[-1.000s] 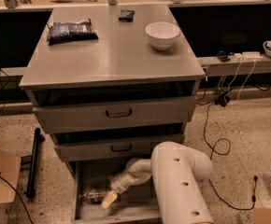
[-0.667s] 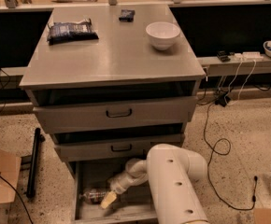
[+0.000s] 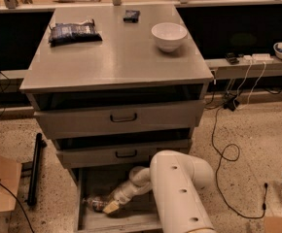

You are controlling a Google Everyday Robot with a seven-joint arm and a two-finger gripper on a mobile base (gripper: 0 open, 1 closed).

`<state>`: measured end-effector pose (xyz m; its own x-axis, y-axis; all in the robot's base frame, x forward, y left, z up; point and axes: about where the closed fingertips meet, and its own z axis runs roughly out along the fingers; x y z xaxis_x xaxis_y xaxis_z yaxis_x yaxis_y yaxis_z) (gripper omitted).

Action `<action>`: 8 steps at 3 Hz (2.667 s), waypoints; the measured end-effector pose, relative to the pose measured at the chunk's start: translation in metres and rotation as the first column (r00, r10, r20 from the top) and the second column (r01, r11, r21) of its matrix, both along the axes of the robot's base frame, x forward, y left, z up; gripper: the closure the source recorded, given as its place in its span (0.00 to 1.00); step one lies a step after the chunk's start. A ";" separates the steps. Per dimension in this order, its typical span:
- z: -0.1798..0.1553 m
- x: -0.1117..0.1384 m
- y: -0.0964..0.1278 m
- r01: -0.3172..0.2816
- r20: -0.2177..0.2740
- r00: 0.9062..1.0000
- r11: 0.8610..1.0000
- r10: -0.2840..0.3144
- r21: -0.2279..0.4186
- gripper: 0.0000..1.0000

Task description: Pick water bottle from bottom drawer and place on counter

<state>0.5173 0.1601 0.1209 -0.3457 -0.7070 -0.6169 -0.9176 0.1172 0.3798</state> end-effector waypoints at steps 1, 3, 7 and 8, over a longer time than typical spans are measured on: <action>0.007 -0.007 0.004 0.014 0.000 1.000 1.000 -0.014 0.014 0.82; 0.118 -0.023 -0.013 0.045 0.093 0.994 0.990 -0.058 0.133 1.00; 0.440 -0.056 -0.084 -0.160 0.473 0.881 0.958 0.030 0.238 1.00; 0.510 -0.027 -0.086 -0.203 0.549 0.832 0.965 0.081 0.165 1.00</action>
Offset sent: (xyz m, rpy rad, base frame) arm -0.0284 -0.0147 0.1325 0.1474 -0.1187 -0.0722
